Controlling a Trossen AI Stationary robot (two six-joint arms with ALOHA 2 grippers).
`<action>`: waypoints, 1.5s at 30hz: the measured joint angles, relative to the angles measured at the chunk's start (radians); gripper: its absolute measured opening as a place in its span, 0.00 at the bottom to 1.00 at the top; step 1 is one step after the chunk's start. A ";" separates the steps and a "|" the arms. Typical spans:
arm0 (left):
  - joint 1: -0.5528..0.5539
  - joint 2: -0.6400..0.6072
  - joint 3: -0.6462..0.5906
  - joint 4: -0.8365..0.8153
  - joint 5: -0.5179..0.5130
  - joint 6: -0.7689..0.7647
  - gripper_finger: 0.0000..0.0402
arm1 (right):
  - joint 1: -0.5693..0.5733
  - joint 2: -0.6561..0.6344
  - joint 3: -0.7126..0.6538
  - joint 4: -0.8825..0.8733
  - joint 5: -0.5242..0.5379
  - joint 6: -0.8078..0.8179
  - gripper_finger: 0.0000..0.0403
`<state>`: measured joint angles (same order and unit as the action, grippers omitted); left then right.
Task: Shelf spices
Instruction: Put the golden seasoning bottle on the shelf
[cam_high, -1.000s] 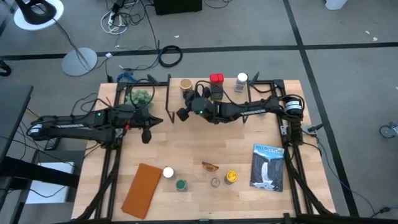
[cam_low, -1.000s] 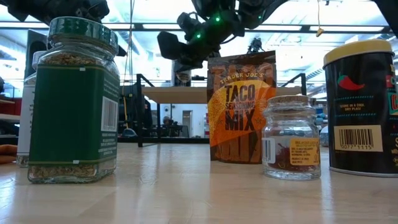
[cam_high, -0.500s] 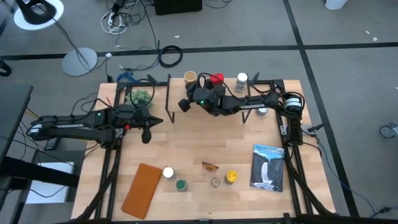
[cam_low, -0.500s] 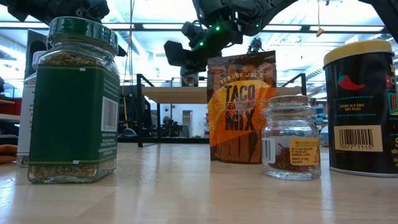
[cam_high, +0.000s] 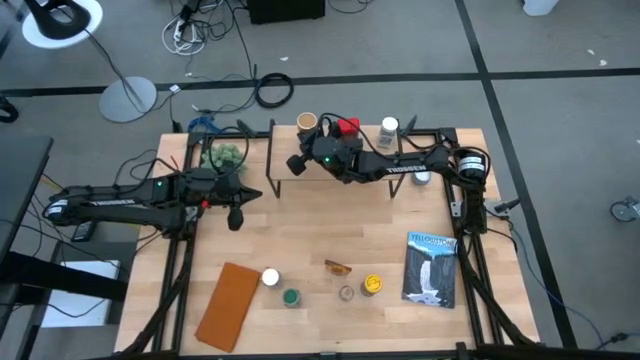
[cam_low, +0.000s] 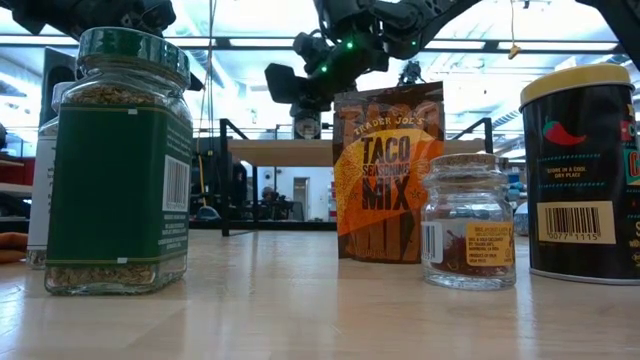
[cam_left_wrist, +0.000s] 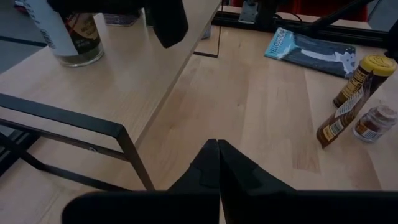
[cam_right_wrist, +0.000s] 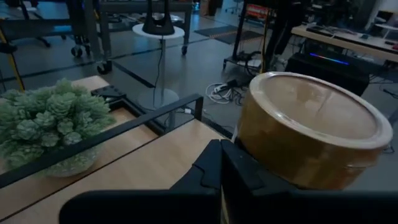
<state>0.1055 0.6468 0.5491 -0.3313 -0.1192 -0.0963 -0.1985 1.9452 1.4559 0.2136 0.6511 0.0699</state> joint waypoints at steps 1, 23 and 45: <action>0.000 0.000 0.000 0.000 0.000 0.000 0.00 | 0.006 -0.001 0.001 -0.001 0.003 -0.001 0.00; 0.000 0.000 0.000 0.000 0.000 0.011 0.00 | 0.064 -0.001 0.523 -0.926 -0.028 -0.501 0.00; 0.000 0.000 0.000 0.000 0.000 0.010 0.00 | 0.021 0.000 0.387 -0.839 -0.036 -0.729 0.00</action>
<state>0.1059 0.6468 0.5491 -0.3313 -0.1192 -0.0860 -0.1775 1.9457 1.8428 -0.6252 0.6155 -0.6587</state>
